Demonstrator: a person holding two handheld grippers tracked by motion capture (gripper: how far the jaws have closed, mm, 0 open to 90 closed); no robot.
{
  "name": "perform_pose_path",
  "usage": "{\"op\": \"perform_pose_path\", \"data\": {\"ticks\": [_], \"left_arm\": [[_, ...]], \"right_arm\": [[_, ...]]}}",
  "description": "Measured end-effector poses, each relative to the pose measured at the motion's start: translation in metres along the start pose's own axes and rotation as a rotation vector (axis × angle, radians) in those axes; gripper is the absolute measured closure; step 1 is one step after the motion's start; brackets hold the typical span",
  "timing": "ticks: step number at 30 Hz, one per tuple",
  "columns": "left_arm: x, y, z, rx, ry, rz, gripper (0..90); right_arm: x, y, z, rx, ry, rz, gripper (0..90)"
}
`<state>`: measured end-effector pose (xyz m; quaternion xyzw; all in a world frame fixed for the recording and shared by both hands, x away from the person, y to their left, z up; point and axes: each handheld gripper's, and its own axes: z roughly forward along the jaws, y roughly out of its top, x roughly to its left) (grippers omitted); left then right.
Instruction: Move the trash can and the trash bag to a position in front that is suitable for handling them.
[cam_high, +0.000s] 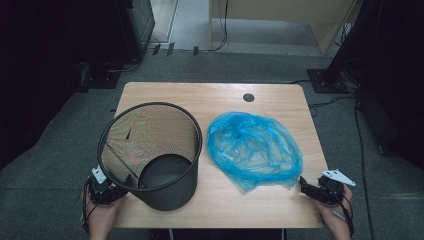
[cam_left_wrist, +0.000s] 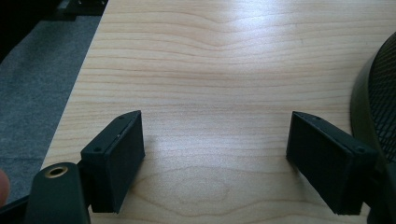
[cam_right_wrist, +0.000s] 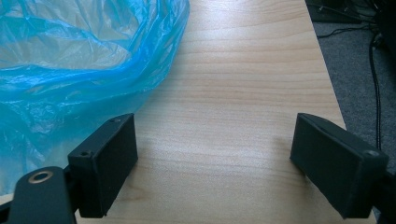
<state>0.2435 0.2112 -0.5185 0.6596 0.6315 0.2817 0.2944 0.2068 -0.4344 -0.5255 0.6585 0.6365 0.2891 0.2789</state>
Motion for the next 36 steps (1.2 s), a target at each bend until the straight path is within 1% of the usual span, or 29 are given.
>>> {"op": "perform_pose_path", "data": {"ticks": [9,12,13,14,15,17,18,20,23,24,25,27,29,31,34,36], "left_arm": [[0.000,0.000,0.000,0.000,-0.003,0.002,19.6],[0.001,0.001,0.000,-0.003,-0.016,-0.005,19.6],[0.002,0.001,-0.001,-0.007,-0.018,-0.007,19.7],[0.002,0.000,-0.003,-0.027,-0.019,-0.005,19.7],[0.001,-0.001,-0.004,-0.039,-0.024,-0.002,19.7],[0.000,-0.002,-0.005,-0.041,-0.037,0.006,19.7],[-0.002,-0.002,-0.006,-0.040,-0.052,0.010,19.7],[-0.004,-0.003,-0.007,-0.045,-0.062,0.026,19.7],[-0.007,-0.004,-0.008,-0.058,-0.071,0.013,26.8],[-0.006,-0.004,-0.008,-0.057,-0.074,0.014,26.8],[-0.006,-0.004,-0.008,-0.057,-0.074,0.014,26.7],[-0.005,-0.004,-0.007,-0.047,-0.093,0.007,26.7],[-0.005,-0.003,-0.006,-0.041,-0.102,0.004,26.8],[-0.006,-0.003,-0.006,-0.036,-0.115,0.009,26.7],[-0.008,-0.002,-0.005,-0.038,-0.129,0.025,26.6],[-0.009,-0.003,-0.005,-0.041,-0.129,0.026,26.6]], "right_arm": [[0.000,0.000,0.000,-0.001,0.001,0.003,14.6],[-0.001,-0.001,-0.001,-0.005,-0.009,0.003,15.5],[0.000,-0.001,-0.002,-0.018,-0.025,0.003,16.5],[-0.001,-0.002,-0.004,-0.034,-0.029,0.005,17.0],[-0.001,-0.002,-0.006,-0.053,-0.021,0.008,17.1],[-0.002,-0.003,-0.010,-0.081,-0.010,0.014,17.5],[-0.002,-0.003,-0.011,-0.092,-0.010,0.014,17.5],[-0.001,-0.001,-0.013,-0.115,-0.015,0.023,17.5],[0.004,0.003,-0.017,-0.146,-0.029,0.017,17.6],[0.007,0.004,-0.018,-0.157,-0.030,0.011,17.5],[0.007,0.004,-0.018,-0.157,-0.030,0.011,17.5],[0.015,0.007,-0.022,-0.177,-0.028,-0.009,17.6],[0.025,0.009,-0.026,-0.196,-0.015,-0.049,17.5],[0.033,0.011,-0.028,-0.200,0.004,-0.074,17.5],[0.050,0.017,-0.036,-0.222,0.094,-0.094,17.5],[0.059,0.021,-0.040,-0.242,0.134,-0.119,17.5]]}}
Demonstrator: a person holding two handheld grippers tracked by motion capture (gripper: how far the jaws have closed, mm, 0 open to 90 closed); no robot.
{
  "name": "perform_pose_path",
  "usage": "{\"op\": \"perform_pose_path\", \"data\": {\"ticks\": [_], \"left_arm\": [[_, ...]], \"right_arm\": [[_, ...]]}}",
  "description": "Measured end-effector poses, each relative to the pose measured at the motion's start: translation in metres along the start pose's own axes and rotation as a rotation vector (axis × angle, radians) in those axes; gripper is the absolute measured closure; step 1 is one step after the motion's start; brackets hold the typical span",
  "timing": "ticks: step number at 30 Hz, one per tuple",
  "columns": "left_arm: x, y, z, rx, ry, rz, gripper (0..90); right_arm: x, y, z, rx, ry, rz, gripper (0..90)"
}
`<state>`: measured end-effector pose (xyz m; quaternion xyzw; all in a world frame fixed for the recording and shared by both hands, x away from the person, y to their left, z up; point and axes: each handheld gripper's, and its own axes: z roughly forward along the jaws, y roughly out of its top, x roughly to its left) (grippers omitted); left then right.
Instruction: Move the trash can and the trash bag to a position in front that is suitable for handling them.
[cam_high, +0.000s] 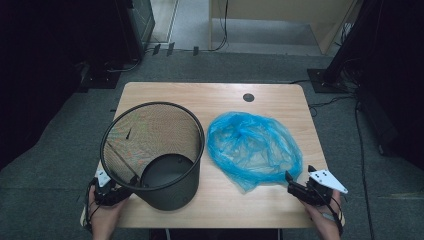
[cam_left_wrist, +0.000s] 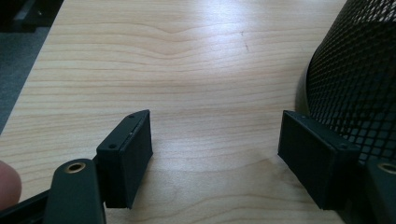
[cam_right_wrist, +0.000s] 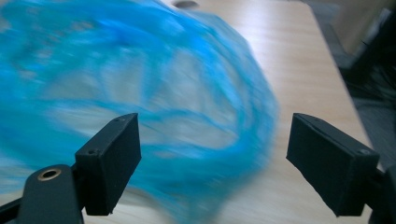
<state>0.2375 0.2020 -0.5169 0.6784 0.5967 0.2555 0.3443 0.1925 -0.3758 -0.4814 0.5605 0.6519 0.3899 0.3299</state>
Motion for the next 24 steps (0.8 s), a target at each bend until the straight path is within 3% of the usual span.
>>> {"op": "perform_pose_path", "data": {"ticks": [4,6,8,13,18,19,23,24], "left_arm": [[-0.005,0.000,0.000,-0.004,-0.009,0.015,26.7],[-0.009,0.000,0.000,-0.001,-0.022,0.030,26.6],[-0.016,0.000,0.001,-0.003,-0.042,0.044,26.6],[-0.028,-0.002,0.000,-0.016,-0.033,0.082,26.7],[-0.036,-0.002,0.000,-0.025,-0.050,0.117,24.9],[-0.034,0.000,0.001,-0.022,-0.052,0.103,24.0],[-0.019,0.009,0.003,-0.073,-0.087,-0.055,24.1],[-0.018,0.010,0.004,-0.087,-0.101,-0.065,24.7]], "right_arm": [[0.026,0.010,0.002,-0.021,0.118,-0.049,17.3],[0.039,0.012,0.006,-0.022,0.150,-0.081,17.3],[0.049,0.013,0.013,-0.016,0.158,-0.098,17.3],[0.065,0.015,0.028,0.003,0.162,-0.111,17.3],[0.082,0.021,0.033,-0.020,0.167,-0.109,17.3],[0.084,0.022,0.033,-0.028,0.162,-0.109,17.4],[0.086,0.025,0.039,-0.032,0.112,-0.103,17.6],[0.085,0.025,0.041,-0.024,0.098,-0.102,17.6]]}}
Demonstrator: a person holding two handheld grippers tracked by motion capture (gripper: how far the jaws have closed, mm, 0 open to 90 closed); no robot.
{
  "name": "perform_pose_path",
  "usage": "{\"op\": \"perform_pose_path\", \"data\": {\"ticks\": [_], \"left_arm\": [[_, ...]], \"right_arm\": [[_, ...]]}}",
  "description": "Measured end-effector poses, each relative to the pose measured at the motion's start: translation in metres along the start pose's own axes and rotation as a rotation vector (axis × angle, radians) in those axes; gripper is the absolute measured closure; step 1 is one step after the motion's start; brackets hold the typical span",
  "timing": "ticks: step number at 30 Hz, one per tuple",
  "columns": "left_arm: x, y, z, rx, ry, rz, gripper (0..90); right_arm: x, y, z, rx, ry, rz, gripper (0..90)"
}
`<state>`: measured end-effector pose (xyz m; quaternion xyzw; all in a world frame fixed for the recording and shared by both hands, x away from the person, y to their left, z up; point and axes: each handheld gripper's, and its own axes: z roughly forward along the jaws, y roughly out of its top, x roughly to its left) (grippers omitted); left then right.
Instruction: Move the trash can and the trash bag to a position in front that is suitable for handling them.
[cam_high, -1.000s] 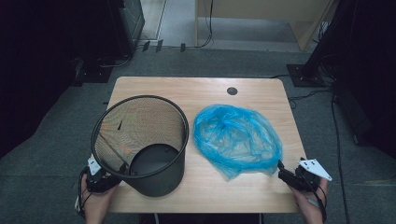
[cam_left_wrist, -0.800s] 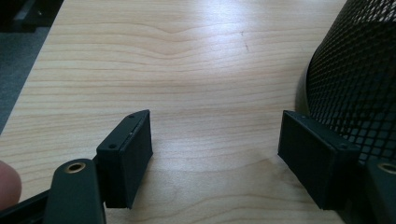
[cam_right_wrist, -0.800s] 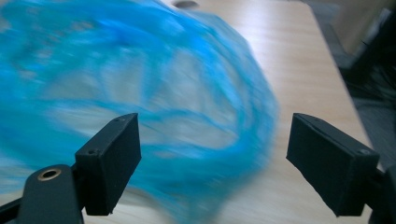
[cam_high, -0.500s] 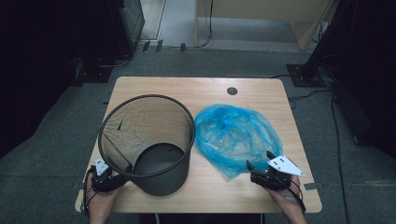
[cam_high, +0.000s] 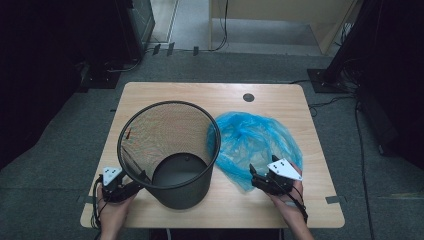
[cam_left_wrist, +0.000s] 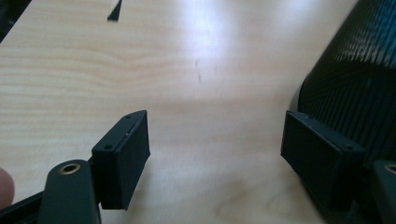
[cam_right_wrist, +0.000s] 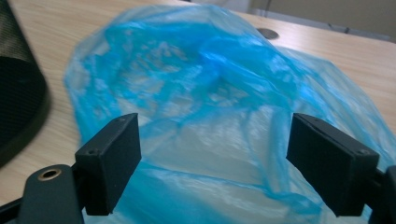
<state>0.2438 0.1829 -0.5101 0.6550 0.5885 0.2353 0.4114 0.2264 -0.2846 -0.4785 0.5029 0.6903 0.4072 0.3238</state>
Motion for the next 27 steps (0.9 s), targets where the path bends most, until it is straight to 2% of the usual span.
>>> {"op": "perform_pose_path", "data": {"ticks": [2,3,5,6,11,13,15,17,19,21,23,25,26,27], "left_arm": [[-0.005,0.001,0.003,-0.016,-0.041,0.005,25.6],[-0.008,0.000,0.003,-0.024,-0.054,0.011,29.8],[-0.015,-0.002,0.004,-0.040,-0.052,0.025,41.1],[-0.017,-0.002,0.005,-0.045,-0.055,0.025,42.7],[-0.031,-0.006,0.002,-0.069,-0.086,0.116,61.1],[-0.035,-0.009,0.001,-0.075,-0.116,0.144,64.4],[-0.038,-0.011,0.000,-0.069,-0.145,0.173,64.3],[-0.041,-0.012,-0.001,-0.075,-0.167,0.213,65.2],[-0.044,-0.014,-0.001,-0.079,-0.187,0.239,65.1],[-0.046,-0.015,-0.002,-0.082,-0.205,0.262,65.1],[-0.048,-0.016,-0.002,-0.083,-0.213,0.276,64.5],[-0.050,-0.016,-0.002,-0.083,-0.214,0.273,64.5],[-0.050,-0.016,-0.002,-0.082,-0.214,0.278,64.6],[-0.051,-0.016,-0.002,-0.084,-0.214,0.278,65.0]], "right_arm": [[-0.004,-0.002,0.002,0.016,-0.013,0.012,17.6],[-0.007,-0.004,0.002,0.020,-0.013,0.019,17.6],[-0.010,-0.006,0.001,0.020,0.002,0.036,17.6],[-0.010,-0.006,0.001,0.019,0.002,0.040,17.6],[-0.007,-0.010,0.002,0.036,0.030,0.024,17.5],[-0.005,-0.012,0.004,0.056,0.083,0.027,17.4],[-0.002,-0.014,0.006,0.080,0.137,0.013,16.3],[0.001,-0.016,0.009,0.101,0.156,0.009,16.3],[0.003,-0.020,0.014,0.147,0.174,0.004,16.4],[0.007,-0.024,0.019,0.182,0.171,-0.032,16.4],[0.008,-0.026,0.021,0.191,0.162,-0.048,17.0],[0.007,-0.028,0.023,0.194,0.147,-0.041,19.1],[0.006,-0.029,0.023,0.192,0.140,-0.040,25.7],[0.005,-0.030,0.024,0.187,0.118,-0.038,37.6]]}}
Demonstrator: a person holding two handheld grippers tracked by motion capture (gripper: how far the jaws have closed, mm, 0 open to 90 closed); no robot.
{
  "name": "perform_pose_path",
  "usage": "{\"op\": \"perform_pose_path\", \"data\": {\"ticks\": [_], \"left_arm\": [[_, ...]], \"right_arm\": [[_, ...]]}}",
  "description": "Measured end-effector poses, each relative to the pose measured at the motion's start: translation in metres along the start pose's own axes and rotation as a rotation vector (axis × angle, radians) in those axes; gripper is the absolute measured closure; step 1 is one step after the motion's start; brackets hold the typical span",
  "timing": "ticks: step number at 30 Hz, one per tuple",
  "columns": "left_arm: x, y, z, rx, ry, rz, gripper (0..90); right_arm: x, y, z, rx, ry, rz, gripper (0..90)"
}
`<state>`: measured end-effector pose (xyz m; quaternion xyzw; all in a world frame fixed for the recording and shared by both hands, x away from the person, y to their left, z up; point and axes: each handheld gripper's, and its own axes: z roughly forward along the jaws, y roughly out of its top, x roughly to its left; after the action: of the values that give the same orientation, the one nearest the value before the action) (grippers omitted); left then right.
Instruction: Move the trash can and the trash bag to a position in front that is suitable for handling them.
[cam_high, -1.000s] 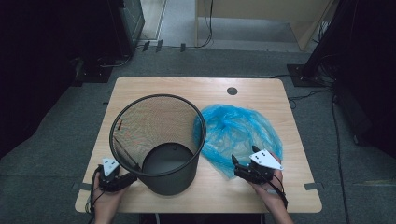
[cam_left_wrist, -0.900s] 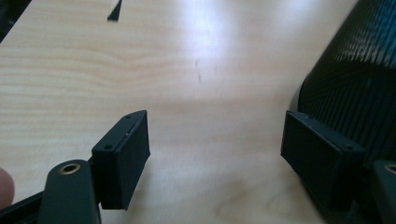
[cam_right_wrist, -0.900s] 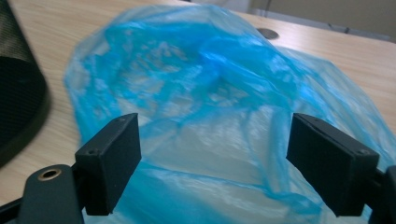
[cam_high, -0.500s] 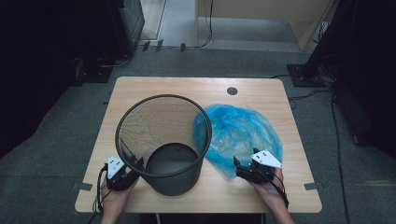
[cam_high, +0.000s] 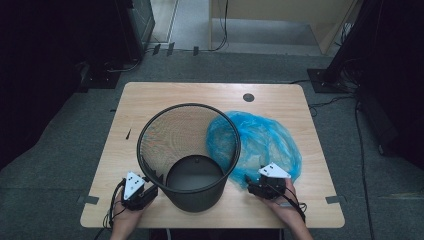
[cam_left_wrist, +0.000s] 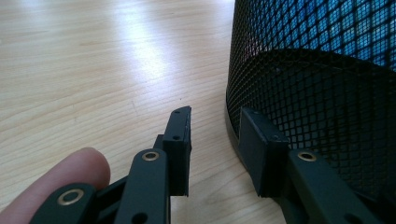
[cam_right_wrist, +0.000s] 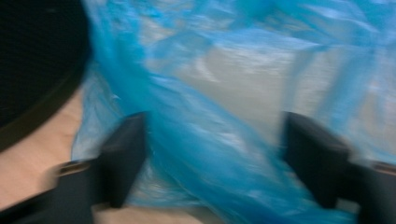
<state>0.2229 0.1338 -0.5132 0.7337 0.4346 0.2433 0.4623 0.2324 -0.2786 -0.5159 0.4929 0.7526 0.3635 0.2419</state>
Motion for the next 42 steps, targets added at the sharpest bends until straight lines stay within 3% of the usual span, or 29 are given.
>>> {"op": "perform_pose_path", "data": {"ticks": [6,9,11,14,15,17,18,20,23,25,28,30,34,37,40,42], "left_arm": [[-0.005,0.000,-0.001,0.002,-0.005,0.012,67.6],[-0.011,-0.001,-0.001,-0.002,-0.030,0.029,68.2],[-0.014,-0.001,-0.001,0.005,-0.057,0.052,68.0],[-0.019,-0.001,0.000,0.013,-0.140,0.081,63.7],[-0.022,-0.001,0.000,0.009,-0.156,0.108,62.1],[-0.022,0.001,0.000,-0.011,-0.159,0.108,56.8],[-0.021,0.002,0.001,-0.015,-0.155,0.091,53.6],[-0.012,0.007,0.003,-0.024,-0.121,0.017,51.9],[-0.001,0.013,0.008,-0.074,-0.091,-0.139,51.6],[-0.002,0.014,0.013,-0.082,-0.099,-0.180,51.6],[-0.012,0.013,0.021,-0.049,-0.115,-0.147,51.7],[-0.018,0.012,0.023,-0.039,-0.103,-0.107,55.1],[-0.015,0.012,0.021,-0.054,-0.117,-0.082,49.5],[-0.006,0.011,0.015,-0.070,-0.039,-0.029,42.5],[0.012,0.007,0.009,-0.077,0.086,-0.043,39.6],[0.023,0.004,0.005,-0.084,0.146,-0.055,38.3]], "right_arm": [[-0.015,-0.007,-0.004,0.042,-0.043,0.036,79.5],[-0.027,-0.007,-0.012,0.007,-0.042,0.087,90.0],[-0.033,-0.005,-0.018,-0.023,-0.041,0.123,90.0],[-0.037,-0.001,-0.026,-0.083,-0.057,0.147,90.0],[-0.038,0.001,-0.029,-0.101,-0.070,0.157,90.0],[-0.039,0.003,-0.032,-0.135,-0.098,0.174,90.0],[-0.040,0.004,-0.033,-0.155,-0.113,0.179,90.0],[-0.042,0.004,-0.036,-0.160,-0.136,0.180,90.0],[-0.045,0.003,-0.039,-0.154,-0.166,0.169,90.0],[-0.049,0.001,-0.042,-0.158,-0.178,0.187,90.0],[-0.056,0.001,-0.048,-0.170,-0.165,0.231,90.0],[-0.058,0.003,-0.052,-0.187,-0.144,0.258,90.0],[-0.058,0.012,-0.060,-0.233,-0.143,0.286,90.0],[-0.055,0.019,-0.065,-0.281,-0.179,0.270,90.0],[-0.055,0.026,-0.072,-0.351,-0.223,0.277,90.0],[-0.054,0.031,-0.077,-0.409,-0.256,0.276,90.0]]}}
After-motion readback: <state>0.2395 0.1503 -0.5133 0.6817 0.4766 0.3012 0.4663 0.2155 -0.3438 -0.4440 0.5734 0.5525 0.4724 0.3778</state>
